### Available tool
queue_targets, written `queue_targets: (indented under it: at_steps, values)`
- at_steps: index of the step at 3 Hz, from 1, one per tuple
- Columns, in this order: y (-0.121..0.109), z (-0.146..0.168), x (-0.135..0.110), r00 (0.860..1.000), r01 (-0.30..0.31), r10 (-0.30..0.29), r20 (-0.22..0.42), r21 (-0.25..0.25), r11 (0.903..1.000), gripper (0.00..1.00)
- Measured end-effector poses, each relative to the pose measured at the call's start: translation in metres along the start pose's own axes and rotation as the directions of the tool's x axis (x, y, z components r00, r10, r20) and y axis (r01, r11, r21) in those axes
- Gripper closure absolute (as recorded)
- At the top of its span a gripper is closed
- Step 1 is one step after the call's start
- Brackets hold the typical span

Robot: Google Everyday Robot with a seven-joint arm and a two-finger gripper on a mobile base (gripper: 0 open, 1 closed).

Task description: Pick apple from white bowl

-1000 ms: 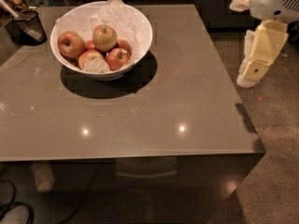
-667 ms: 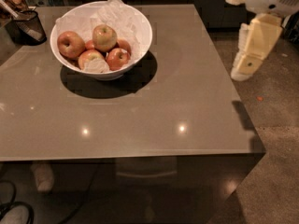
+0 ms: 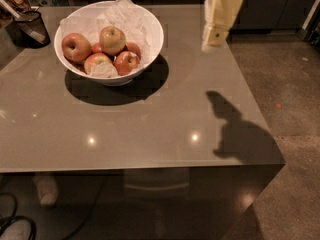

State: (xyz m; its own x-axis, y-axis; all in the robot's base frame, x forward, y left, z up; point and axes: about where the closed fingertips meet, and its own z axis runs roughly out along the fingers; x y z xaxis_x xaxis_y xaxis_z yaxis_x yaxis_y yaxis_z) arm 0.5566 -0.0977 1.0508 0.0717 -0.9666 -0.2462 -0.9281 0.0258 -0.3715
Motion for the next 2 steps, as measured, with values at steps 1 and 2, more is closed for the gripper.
queue_targets:
  at_steps: [1,2]
  values:
    - [-0.006,0.001,-0.01,1.0,0.011,-0.012,0.017,0.018,0.9998,0.0]
    - [-0.018,0.007,-0.027,0.998,0.03,-0.032,0.055,0.04,0.9988,0.0]
